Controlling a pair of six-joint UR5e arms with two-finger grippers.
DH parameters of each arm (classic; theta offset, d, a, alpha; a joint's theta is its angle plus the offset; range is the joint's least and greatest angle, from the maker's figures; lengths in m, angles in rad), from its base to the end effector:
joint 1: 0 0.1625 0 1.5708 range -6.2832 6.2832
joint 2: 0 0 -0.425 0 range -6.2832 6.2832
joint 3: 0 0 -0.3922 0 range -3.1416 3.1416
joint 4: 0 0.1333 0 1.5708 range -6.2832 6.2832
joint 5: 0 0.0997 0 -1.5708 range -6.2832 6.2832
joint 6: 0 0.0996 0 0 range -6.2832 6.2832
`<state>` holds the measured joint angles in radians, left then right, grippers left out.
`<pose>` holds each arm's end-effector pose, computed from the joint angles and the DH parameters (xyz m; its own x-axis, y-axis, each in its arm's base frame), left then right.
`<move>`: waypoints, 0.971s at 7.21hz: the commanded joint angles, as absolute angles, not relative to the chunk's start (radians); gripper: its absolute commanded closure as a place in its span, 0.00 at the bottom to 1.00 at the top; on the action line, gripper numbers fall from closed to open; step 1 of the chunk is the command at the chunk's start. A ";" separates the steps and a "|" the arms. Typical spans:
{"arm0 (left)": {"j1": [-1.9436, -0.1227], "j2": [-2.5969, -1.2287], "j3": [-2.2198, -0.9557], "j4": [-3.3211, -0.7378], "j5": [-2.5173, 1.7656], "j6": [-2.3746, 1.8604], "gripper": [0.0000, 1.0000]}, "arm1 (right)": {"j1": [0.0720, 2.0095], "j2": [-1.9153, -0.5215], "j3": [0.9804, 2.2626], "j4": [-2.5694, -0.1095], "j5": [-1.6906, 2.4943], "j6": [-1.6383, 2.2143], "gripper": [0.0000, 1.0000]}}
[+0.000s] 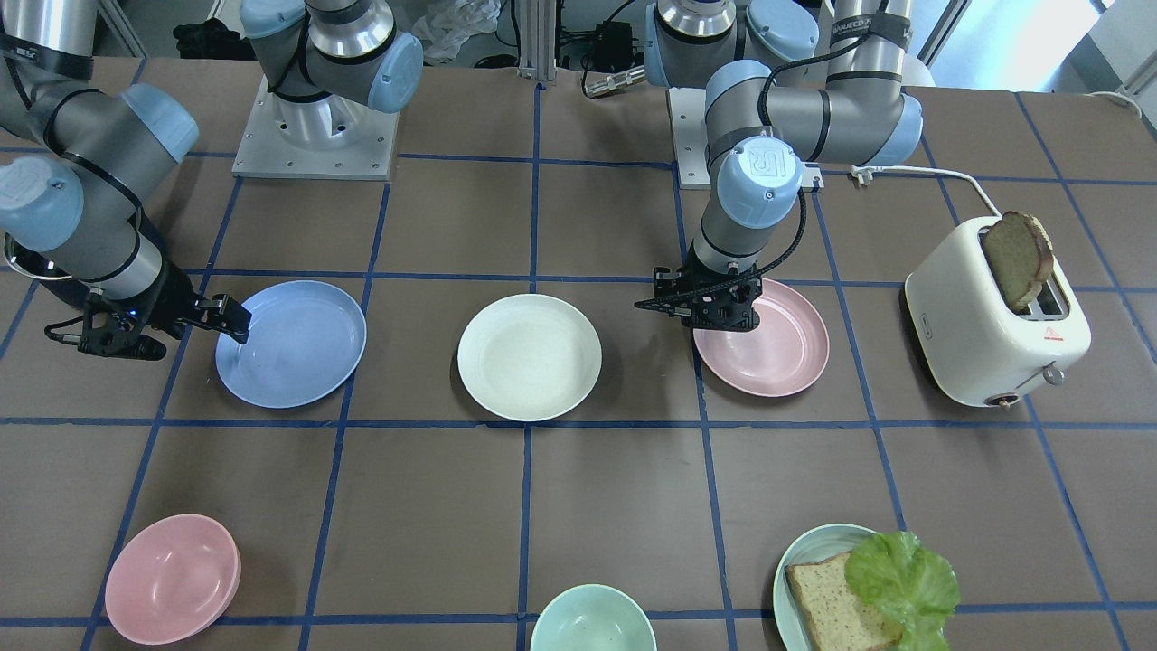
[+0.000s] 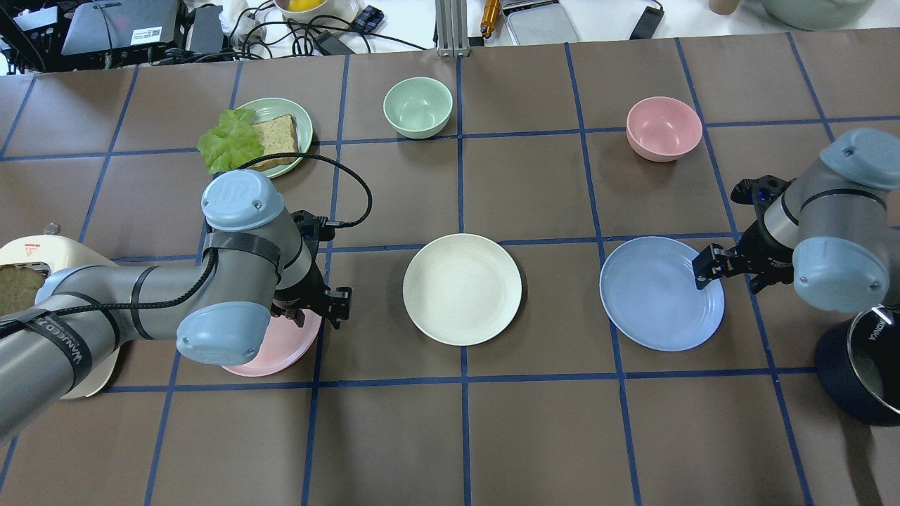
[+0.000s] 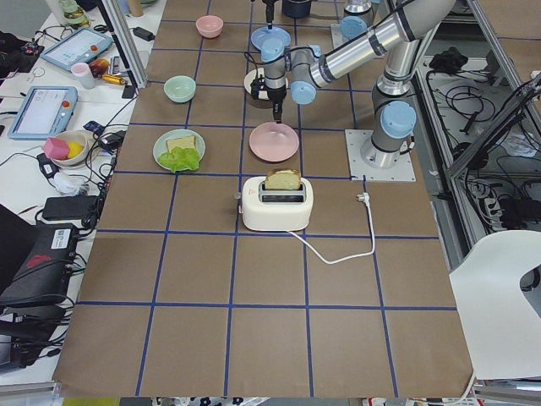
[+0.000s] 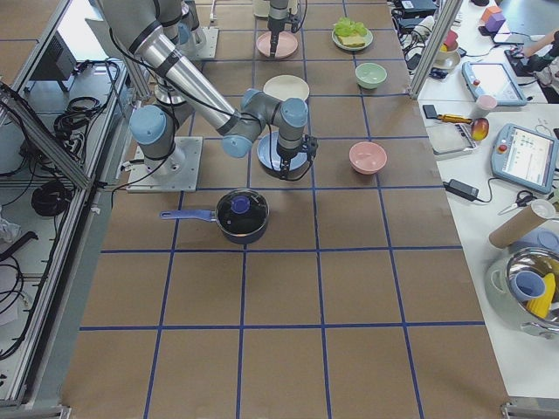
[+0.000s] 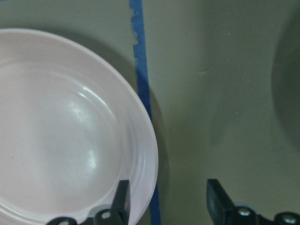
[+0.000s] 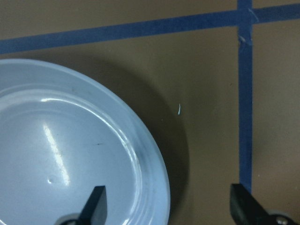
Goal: Stack three plates with pink and blue
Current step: 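Grasp the pink plate rim with the left gripper while the right grasps the blue plate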
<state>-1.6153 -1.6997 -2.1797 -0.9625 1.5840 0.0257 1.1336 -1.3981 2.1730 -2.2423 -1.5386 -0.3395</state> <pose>-0.1510 -0.4245 0.2085 -0.9974 0.0716 -0.0098 0.0698 0.9891 0.1294 -0.0635 -0.4584 0.1975 -0.9927 0.1018 -0.0646 0.0960 0.9916 0.0867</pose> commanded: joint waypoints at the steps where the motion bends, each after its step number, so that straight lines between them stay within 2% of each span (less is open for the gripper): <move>1: -1.614 -1.719 -2.180 -0.960 1.585 0.025 0.40 | 1.134 -1.381 2.207 -2.304 -1.539 -0.339 0.12; 2: -1.614 -1.732 -2.180 -0.950 1.586 0.026 0.41 | 1.134 -1.379 2.215 -2.316 -1.540 -0.337 0.15; 3: -1.614 -1.742 -2.178 -0.948 1.586 0.026 0.44 | 1.134 -1.379 2.217 -2.315 -1.542 -0.337 0.29; 4: -1.614 -1.753 -2.177 -0.948 1.586 0.026 0.44 | 1.134 -1.382 2.217 -2.315 -1.545 -0.337 0.52; 5: -1.614 -1.759 -2.177 -0.948 1.586 0.026 0.48 | 1.134 -1.381 2.215 -2.312 -1.545 -0.337 0.66; 7: -1.614 -1.764 -2.175 -0.948 1.586 0.028 0.64 | 1.134 -1.388 2.215 -2.303 -1.545 -0.341 0.95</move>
